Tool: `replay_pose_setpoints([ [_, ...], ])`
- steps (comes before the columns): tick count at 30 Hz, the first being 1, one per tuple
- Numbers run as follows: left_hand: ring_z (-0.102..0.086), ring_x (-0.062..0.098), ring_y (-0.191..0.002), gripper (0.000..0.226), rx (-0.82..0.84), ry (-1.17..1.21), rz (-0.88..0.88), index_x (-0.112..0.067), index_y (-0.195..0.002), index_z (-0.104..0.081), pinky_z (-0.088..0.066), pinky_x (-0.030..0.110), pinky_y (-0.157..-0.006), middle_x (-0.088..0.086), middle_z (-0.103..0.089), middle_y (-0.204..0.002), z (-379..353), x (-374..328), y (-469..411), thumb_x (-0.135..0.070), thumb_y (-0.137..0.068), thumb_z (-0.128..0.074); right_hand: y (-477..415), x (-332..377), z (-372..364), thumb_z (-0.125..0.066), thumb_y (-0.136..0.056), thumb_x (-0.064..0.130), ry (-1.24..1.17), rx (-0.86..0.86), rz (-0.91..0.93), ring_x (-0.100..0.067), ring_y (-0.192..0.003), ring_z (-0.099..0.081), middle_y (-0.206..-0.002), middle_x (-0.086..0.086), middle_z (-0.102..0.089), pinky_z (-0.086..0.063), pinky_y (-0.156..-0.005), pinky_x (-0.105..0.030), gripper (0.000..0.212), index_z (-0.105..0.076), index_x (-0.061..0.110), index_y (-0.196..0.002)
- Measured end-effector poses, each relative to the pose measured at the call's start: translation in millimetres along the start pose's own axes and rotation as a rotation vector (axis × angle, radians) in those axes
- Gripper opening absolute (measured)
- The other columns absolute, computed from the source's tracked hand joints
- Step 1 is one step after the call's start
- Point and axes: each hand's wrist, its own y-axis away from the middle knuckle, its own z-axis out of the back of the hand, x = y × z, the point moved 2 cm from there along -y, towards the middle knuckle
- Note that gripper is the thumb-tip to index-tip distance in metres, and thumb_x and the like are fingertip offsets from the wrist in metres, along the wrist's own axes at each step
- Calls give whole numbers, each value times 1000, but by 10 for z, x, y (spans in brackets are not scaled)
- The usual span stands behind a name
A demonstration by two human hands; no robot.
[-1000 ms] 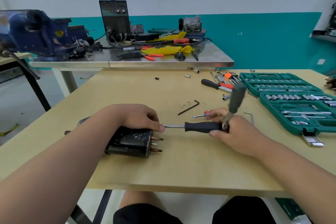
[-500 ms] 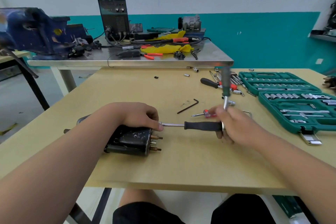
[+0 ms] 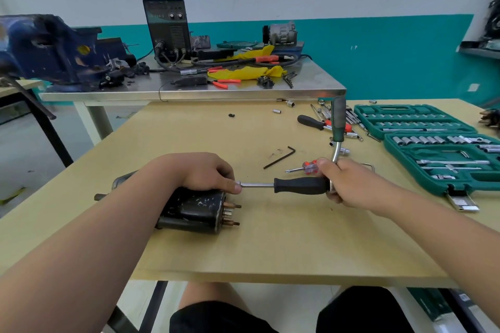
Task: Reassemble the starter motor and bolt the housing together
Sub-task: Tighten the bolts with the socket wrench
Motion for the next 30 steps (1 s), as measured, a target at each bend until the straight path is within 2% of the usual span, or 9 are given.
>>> replay_pose_setpoints([
  [2, -59, 5, -75, 28, -3, -3, 6, -39, -81, -68, -39, 27, -64, -17, -63, -73, -3, -4, 4, -66, -79, -63, 55, -61, -9, -31, -96, 52, 58, 34, 90, -4, -51, -56, -58, 7, -61, -42, -59, -25, 43, -61, 23, -89],
  [5, -59, 7, -84, 31, -8, -5, 9, -37, -86, -67, -42, 28, -71, -13, -64, -88, -20, -8, 1, -66, -80, -60, 132, -160, 10, -44, -96, 43, 439, 8, 397, -1, -80, -58, -93, 15, -63, -44, -71, -18, 25, -61, 29, -109],
  [8, -57, 9, -89, 34, -23, -14, 22, -35, -90, -65, -43, 32, -80, -11, -63, -92, -28, -12, -14, -66, -86, -51, 150, -144, -33, -44, -94, 41, 575, -50, 543, -8, -80, -58, -91, 13, -64, -46, -68, -24, 23, -60, 30, -107],
  [12, -56, 17, -97, 38, -53, -18, 41, -35, -83, -60, -41, 36, -93, -13, -59, -92, -70, -32, -23, -67, -91, -40, 133, -114, -132, -33, -98, 33, 211, -92, 350, -10, -67, -50, -68, 3, -53, -37, -59, -26, 33, -59, 26, -79],
  [15, -53, 18, -98, 43, -87, -6, 59, -31, -95, -63, -39, 35, -92, -9, -57, -95, -92, -51, -28, -65, -93, -36, 99, -54, -112, -34, -98, 30, 130, -31, 207, -19, -66, -52, -66, -6, -53, -41, -63, -33, 39, -66, 17, -81],
  [19, -52, 22, -101, 60, -111, -7, 112, -18, -110, -65, -39, 39, -101, 0, -59, -101, -91, -50, -28, -66, -94, -33, 57, 54, -64, -36, -97, 29, 61, 44, 29, -4, -45, -47, -46, 6, -50, -38, -57, -28, 38, -68, 15, -83],
  [21, -52, 21, -86, 64, -127, 3, 131, -7, -92, -59, -41, 38, -93, 4, -64, -91, -83, -32, -48, -66, -93, -35, 43, 94, -40, -36, -96, 29, 94, 108, -31, -7, -43, -44, -45, 4, -50, -35, -55, -27, 39, -69, 16, -80],
  [25, -52, 15, -64, 58, -194, 53, 132, -18, -60, -54, -38, 31, -67, -2, -53, -63, -50, 0, -73, -68, -88, -45, 32, 66, -28, -43, -89, 34, -133, 231, -202, -14, -37, -24, -46, -3, -44, -19, -39, -20, 42, -74, 12, -73],
  [30, -61, 13, -75, 52, -258, 134, 87, -24, -70, -70, -41, 30, -67, -6, -65, -75, -48, 46, -63, -69, -85, -48, 85, -28, -32, -37, -96, 44, -359, 640, -276, -9, -30, -19, -46, -1, -34, -17, -33, -17, 52, -72, 9, -79],
])
